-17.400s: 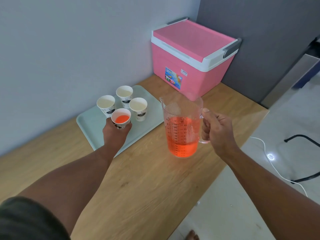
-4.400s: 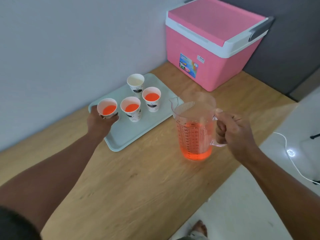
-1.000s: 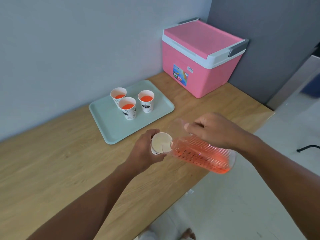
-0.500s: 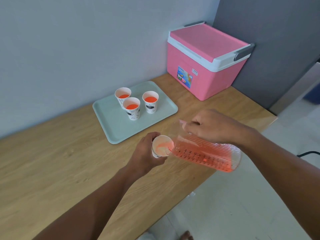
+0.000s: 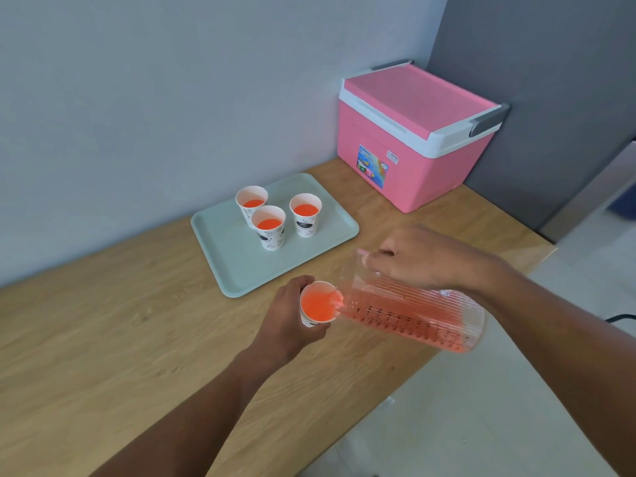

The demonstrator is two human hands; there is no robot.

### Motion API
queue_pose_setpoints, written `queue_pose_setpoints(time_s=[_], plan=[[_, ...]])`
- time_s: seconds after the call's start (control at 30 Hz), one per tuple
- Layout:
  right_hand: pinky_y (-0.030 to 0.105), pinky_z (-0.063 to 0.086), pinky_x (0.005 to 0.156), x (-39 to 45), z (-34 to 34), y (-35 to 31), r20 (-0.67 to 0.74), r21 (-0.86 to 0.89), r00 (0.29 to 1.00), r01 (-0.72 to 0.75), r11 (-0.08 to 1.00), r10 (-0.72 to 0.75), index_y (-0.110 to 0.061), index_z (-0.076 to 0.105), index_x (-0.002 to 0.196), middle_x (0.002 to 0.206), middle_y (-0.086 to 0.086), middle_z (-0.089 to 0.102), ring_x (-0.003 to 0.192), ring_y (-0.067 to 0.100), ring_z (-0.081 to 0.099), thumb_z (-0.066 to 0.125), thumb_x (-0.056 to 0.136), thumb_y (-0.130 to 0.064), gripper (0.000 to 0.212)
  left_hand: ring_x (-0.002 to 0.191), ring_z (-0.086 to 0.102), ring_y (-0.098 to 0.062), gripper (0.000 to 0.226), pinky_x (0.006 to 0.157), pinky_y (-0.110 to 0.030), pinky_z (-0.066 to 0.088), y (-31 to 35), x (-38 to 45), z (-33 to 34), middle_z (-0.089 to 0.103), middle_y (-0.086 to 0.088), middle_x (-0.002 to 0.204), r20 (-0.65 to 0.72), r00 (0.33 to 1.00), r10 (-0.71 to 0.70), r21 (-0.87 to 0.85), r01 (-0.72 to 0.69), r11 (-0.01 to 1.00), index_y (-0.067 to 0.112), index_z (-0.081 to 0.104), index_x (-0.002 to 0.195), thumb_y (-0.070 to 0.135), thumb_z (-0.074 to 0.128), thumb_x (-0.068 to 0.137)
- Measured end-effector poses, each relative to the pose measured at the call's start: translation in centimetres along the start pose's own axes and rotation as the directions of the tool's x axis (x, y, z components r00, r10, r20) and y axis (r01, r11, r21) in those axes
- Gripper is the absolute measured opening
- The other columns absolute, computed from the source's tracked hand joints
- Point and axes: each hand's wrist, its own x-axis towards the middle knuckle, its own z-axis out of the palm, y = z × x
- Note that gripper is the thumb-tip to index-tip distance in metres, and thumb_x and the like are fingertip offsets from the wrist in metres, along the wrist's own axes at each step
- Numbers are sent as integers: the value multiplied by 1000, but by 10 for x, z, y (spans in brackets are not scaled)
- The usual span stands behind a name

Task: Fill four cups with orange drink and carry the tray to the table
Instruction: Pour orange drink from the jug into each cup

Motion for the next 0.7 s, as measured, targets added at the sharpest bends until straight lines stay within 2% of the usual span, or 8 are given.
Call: queue_pose_setpoints(time_s=[0.2, 0.43, 0.6, 0.7], plan=[[35, 35, 55, 2, -2, -6, 17, -6, 1000, -20, 1000, 20, -14, 33, 50, 38, -10, 36, 41, 13, 31, 53, 97, -57, 67, 108, 56, -10, 80, 90, -22, 45, -3, 0, 1, 59, 13, 120, -16, 1000, -24, -19, 24, 1000, 27, 53, 129, 28, 93, 60], [33, 33, 52, -1, -1, -6, 2, 21, 999, -36, 999, 36, -17, 33, 48, 38, -11, 34, 42, 13, 31, 54, 97, -57, 67, 109, 57, -12, 81, 90, -28, 49, -2, 1, 4, 60, 11, 122, 0, 1000, -8, -3, 8, 1000, 27, 51, 130, 30, 94, 60], [33, 31, 52, -10, -4, 3, -8, 86, 997, -82, 993, 83, -18, 34, 50, 45, -10, 36, 43, 13, 33, 53, 99, -57, 65, 109, 56, -7, 82, 89, -26, 51, 2, 5, 10, 59, 15, 122, 32, 999, 8, 2, -8, 1000, 30, 50, 130, 34, 94, 61], [30, 29, 51, -20, -7, 10, -16, 135, 992, -124, 983, 127, -20, 35, 53, 45, -11, 38, 41, 10, 33, 54, 100, -55, 62, 108, 56, -6, 83, 86, -20, 49, 7, 9, 17, 58, 18, 121, 56, 998, 17, -2, -17, 1000, 31, 49, 131, 36, 94, 61]])
